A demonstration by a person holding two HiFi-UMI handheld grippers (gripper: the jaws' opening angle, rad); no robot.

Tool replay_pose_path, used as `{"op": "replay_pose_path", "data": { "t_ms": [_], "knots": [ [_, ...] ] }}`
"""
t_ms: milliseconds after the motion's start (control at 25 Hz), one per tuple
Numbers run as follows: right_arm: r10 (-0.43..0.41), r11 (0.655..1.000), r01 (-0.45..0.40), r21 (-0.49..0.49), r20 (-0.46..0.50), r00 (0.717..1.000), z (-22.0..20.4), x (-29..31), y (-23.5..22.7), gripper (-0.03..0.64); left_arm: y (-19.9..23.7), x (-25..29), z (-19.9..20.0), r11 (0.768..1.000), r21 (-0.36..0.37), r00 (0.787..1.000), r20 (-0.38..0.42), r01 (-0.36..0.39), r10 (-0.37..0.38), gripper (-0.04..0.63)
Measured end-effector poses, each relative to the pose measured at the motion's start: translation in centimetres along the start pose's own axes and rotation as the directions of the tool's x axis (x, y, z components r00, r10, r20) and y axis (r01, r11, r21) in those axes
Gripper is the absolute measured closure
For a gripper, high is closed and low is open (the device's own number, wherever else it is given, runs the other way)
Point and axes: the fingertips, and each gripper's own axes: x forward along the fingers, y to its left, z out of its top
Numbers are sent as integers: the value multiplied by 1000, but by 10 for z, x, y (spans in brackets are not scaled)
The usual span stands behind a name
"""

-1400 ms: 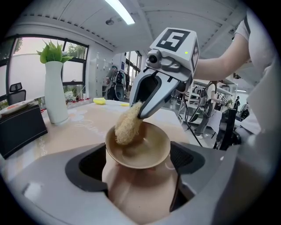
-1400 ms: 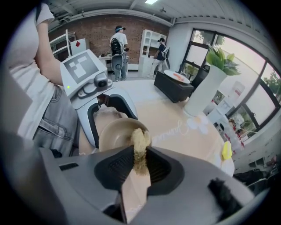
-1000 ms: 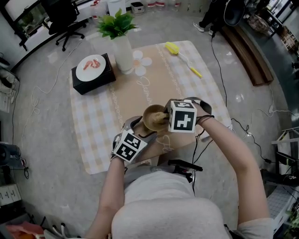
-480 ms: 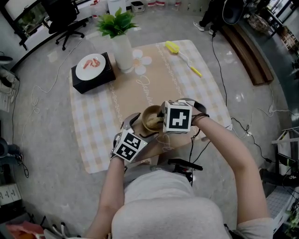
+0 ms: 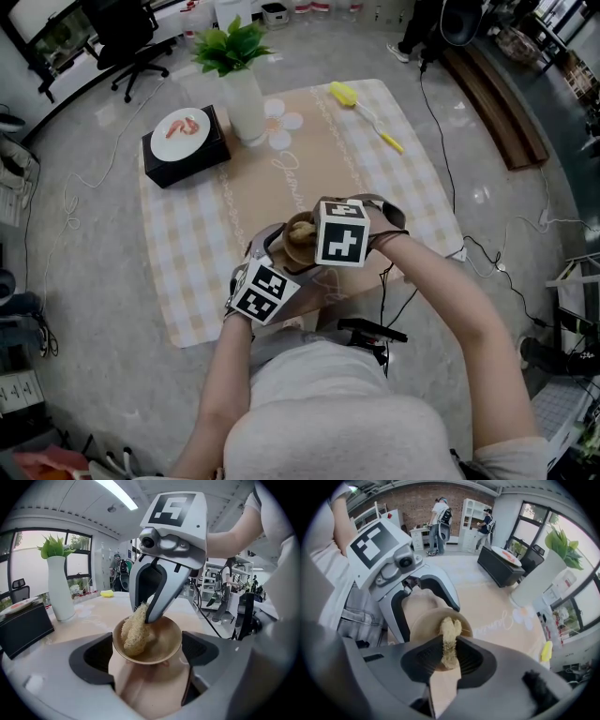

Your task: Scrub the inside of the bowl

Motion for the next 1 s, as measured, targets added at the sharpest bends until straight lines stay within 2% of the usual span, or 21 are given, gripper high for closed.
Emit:
{"op": "replay_pose_path", "data": {
  "t_ms": [280, 400, 520, 640, 760, 1000],
  "knots": [
    [-36, 992, 17, -127, -151, 988, -11, 0, 1, 526, 0, 0, 0, 1000, -1, 1000, -3, 1, -1, 126],
    [-18, 987, -17, -159, -211, 977, -18, -1, 5, 526, 0, 0, 0, 1000, -1, 1000, -2, 3, -3, 126],
    [35, 984, -76, -161, -240, 970, -22, -2, 13, 526, 0, 0, 0, 1000, -1, 1000, -1, 7, -7, 124],
    [113, 982, -142, -122, -221, 969, -21, -4, 22, 526, 0, 0, -1, 1000, -3, 1000, -2, 13, -13, 124],
    [169, 982, -180, -54, -159, 973, -17, -3, 27, 526, 0, 0, 0, 1000, -3, 1000, -1, 16, -16, 124],
    [165, 983, -161, 89, -45, 985, -14, -1, 23, 526, 0, 0, -2, 1000, -4, 1000, -2, 20, -20, 124]
  ]
}}
